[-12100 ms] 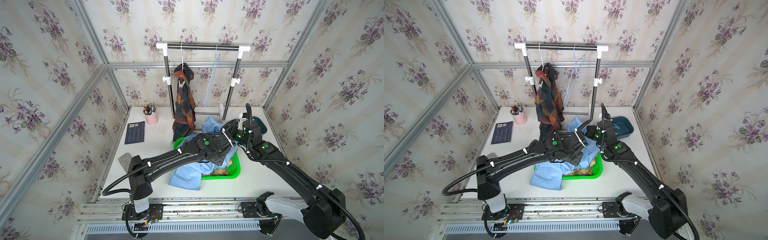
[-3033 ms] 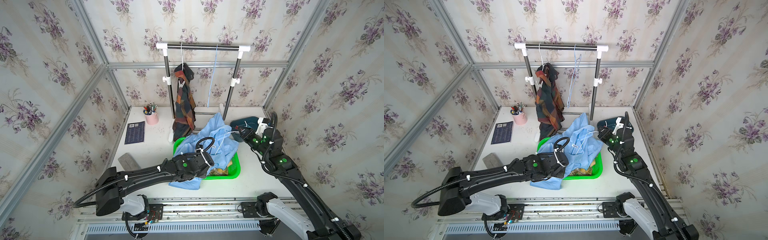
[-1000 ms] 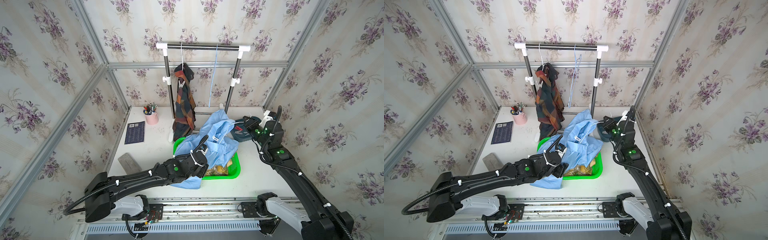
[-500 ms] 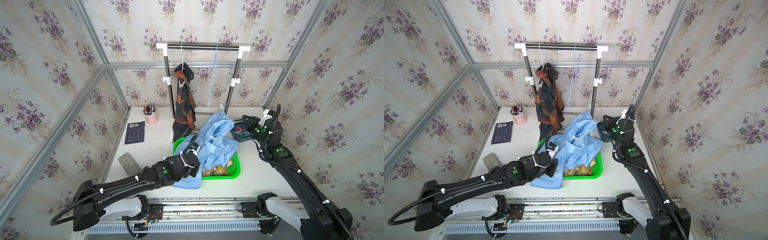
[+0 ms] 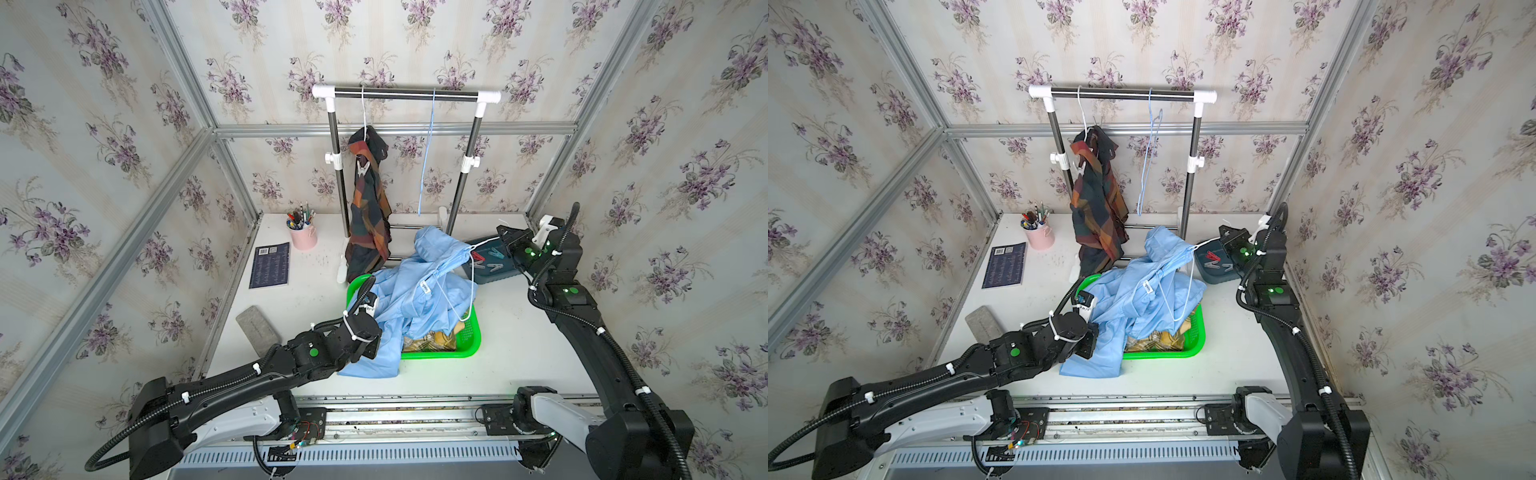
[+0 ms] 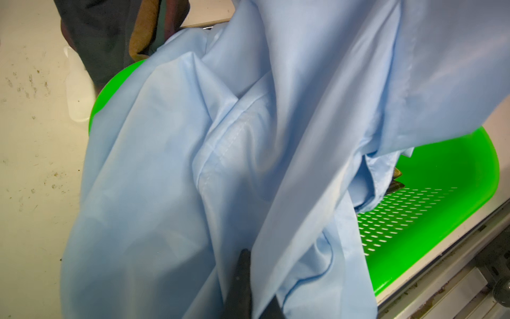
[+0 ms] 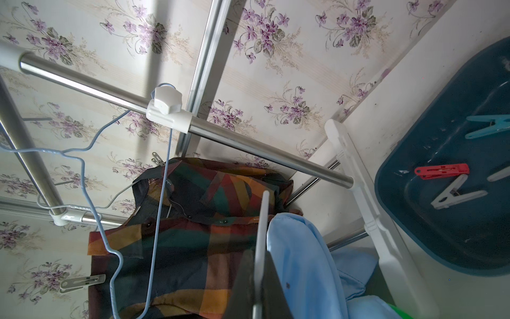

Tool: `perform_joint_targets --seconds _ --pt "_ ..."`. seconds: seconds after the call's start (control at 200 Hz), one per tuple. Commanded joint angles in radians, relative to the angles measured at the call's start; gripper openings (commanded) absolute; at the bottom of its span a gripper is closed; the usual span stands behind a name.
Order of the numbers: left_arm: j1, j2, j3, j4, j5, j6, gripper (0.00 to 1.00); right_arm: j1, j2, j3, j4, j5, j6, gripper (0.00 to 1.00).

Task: Remove the clothespins securing long-sleeve shirts to the hanger
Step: Remove the long-sleeve shirt from the hanger.

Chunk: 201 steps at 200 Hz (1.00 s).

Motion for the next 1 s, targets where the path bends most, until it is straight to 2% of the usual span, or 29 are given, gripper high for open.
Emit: perform_joint_targets --seconds 0.0,0.1,0.28,0.495,0.659,0.829,0.874,0.939,0.999 --pt "0.009 0.024 0.016 -0.075 -0.009 -0.012 0.00 -0.011 -0.006 0.002 0.095 -0.021 0.055 0.00" --pt "0.038 0.079 0.084 -0.046 -0.010 0.031 0.00 -0.005 -0.049 -0.034 0.091 -0.095 0.086 0.00" --pt "0.187 0.279 0.276 -0.003 0.089 0.108 0.00 -0.005 -0.220 -0.090 -0.048 -0.169 0.067 0.00" --pt "0.248 0.501 0.389 0.083 0.156 0.170 0.00 -0.005 -0.366 -0.142 -0.184 -0.278 0.079 0.00" --pt "0.255 0.622 0.380 0.120 0.171 0.145 0.00 0.008 -0.431 -0.146 -0.257 -0.308 0.080 0.00" --pt "0.255 0.613 0.328 0.132 0.179 0.131 0.00 0.008 -0.429 -0.132 -0.263 -0.301 0.050 0.00" --pt "0.254 0.576 0.323 0.126 0.188 0.142 0.13 0.008 -0.410 -0.120 -0.270 -0.302 0.025 0.00" --pt "0.254 0.508 0.321 0.107 0.194 0.163 0.47 0.008 -0.373 -0.093 -0.281 -0.332 -0.013 0.00" --pt "0.256 0.449 0.332 0.075 0.210 0.200 0.67 0.008 -0.352 -0.052 -0.323 -0.336 -0.069 0.00"
